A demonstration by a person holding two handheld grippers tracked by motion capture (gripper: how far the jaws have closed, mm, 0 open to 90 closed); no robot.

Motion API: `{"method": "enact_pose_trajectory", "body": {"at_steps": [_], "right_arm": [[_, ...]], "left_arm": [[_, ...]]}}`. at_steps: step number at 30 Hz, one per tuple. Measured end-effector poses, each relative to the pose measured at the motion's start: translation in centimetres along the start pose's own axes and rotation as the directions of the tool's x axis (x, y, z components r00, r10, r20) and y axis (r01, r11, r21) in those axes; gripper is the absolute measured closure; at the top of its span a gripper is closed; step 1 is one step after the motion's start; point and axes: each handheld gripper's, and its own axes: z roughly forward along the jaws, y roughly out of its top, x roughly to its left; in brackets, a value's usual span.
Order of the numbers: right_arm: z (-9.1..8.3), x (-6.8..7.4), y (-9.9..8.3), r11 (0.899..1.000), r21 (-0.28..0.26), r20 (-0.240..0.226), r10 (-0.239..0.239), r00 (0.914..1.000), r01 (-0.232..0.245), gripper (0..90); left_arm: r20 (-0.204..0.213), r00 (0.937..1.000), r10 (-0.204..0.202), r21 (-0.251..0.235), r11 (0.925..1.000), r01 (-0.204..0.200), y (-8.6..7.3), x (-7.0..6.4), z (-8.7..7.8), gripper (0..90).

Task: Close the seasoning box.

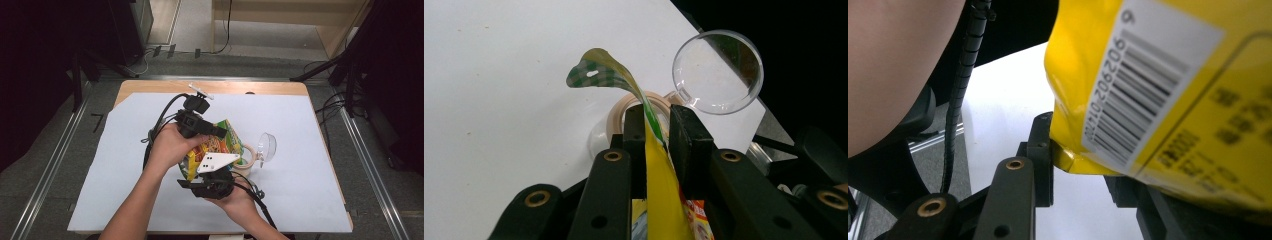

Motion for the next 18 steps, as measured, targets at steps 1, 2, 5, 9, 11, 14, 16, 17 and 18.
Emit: {"method": "enact_pose_trajectory", "body": {"at_steps": [1, 2, 5, 9, 11, 14, 16, 17, 18], "right_arm": [[0.00, 0.00, -0.02, 1.000, -0.001, 0.002, -0.001, 1.0000, 0.001, 70.3], [0.01, -0.02, -0.02, 1.000, -0.003, 0.001, -0.002, 1.0000, 0.002, 70.4], [0.02, -0.11, -0.09, 1.000, -0.004, 0.002, -0.003, 1.0000, 0.003, 70.8], [-0.01, -0.20, -0.12, 1.000, -0.002, 0.005, 0.001, 1.0000, -0.001, 71.1], [-0.04, -0.21, -0.10, 1.000, -0.002, 0.003, 0.004, 1.0000, -0.004, 71.0], [-0.07, -0.13, -0.04, 1.000, -0.002, 0.000, 0.005, 1.0000, -0.005, 70.9], [-0.05, -0.10, -0.02, 1.000, -0.002, -0.002, 0.004, 1.0000, -0.004, 70.9], [-0.07, -0.05, 0.01, 1.000, 0.000, -0.001, 0.006, 1.0000, -0.006, 70.8], [-0.09, -0.01, 0.04, 1.000, 0.000, -0.002, 0.005, 1.0000, -0.005, 70.7]], "left_arm": [[0.002, 1.0000, 0.004, 0.003, 1.0000, -0.004, 0.01, -0.06, 0.00, 78.3], [0.003, 1.0000, 0.003, 0.002, 1.0000, -0.003, 0.01, -0.19, 0.02, 78.3], [0.004, 0.9997, 0.023, 0.009, 0.9997, -0.023, 0.01, -0.69, 0.09, 78.5], [0.006, 0.9996, 0.027, 0.012, 0.9996, -0.027, 0.05, -0.76, 0.24, 78.4], [0.007, 0.9999, 0.014, 0.011, 0.9998, -0.015, 0.06, -0.44, 0.24, 78.3], [0.009, 0.9999, 0.009, 0.010, 0.9999, -0.009, 0.06, -0.23, 0.18, 78.1], [0.011, 0.9999, 0.006, 0.009, 0.9999, -0.006, 0.05, -0.10, 0.16, 77.9], [0.009, 0.9999, 0.007, 0.011, 0.9999, -0.007, 0.07, -0.01, 0.12, 77.8], [0.011, 0.9999, 0.004, 0.011, 0.9999, -0.004, 0.07, 0.05, 0.09, 77.5]]}}
